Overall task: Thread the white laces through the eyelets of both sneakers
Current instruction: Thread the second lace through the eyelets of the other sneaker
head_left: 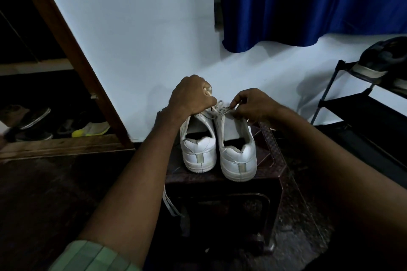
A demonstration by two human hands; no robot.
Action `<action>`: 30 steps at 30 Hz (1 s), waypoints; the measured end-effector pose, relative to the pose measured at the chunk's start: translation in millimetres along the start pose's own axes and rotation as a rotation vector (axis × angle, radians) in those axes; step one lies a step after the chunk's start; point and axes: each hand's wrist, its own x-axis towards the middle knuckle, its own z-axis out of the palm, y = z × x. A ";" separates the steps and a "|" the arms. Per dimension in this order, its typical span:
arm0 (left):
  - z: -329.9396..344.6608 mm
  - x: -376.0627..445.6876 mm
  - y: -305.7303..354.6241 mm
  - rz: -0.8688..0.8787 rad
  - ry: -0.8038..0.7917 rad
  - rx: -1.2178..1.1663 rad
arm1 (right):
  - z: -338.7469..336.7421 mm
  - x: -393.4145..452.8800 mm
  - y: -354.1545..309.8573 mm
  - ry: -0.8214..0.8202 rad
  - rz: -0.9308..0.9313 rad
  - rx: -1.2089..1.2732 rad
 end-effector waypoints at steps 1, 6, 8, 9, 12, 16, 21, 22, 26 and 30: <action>1.1 -0.6 0.8 0.037 0.018 -0.006 | 0.1 -0.2 -0.3 -0.003 -0.002 -0.002; 10.0 0.4 -1.5 0.067 -0.031 0.096 | 1.5 -2.9 -4.1 0.022 -0.040 -0.060; 12.8 0.5 -4.2 0.035 -0.089 0.132 | 2.9 -3.9 -5.2 0.051 -0.074 -0.097; 12.5 -0.5 -4.7 0.025 -0.116 0.162 | 3.2 -4.6 -5.7 0.057 -0.091 -0.119; 10.9 -1.4 -10.8 -0.029 -0.095 0.293 | 3.2 -5.5 -5.7 0.044 -0.114 -0.159; 11.4 -0.9 -12.7 0.069 0.040 0.289 | 2.7 -5.6 -5.1 0.043 -0.124 -0.175; 25.8 -1.5 -4.3 0.291 -0.141 0.286 | 4.8 -3.7 -5.1 0.048 -0.119 -0.177; 29.5 -3.0 -2.4 0.294 -0.150 0.335 | 5.1 -3.3 -4.8 0.050 -0.118 -0.181; 34.7 -1.8 0.8 0.357 -0.029 0.368 | 5.3 -3.1 -3.7 0.033 -0.114 -0.164; 31.3 2.3 0.9 0.399 0.070 0.395 | 4.1 -2.5 -3.3 0.026 -0.120 -0.152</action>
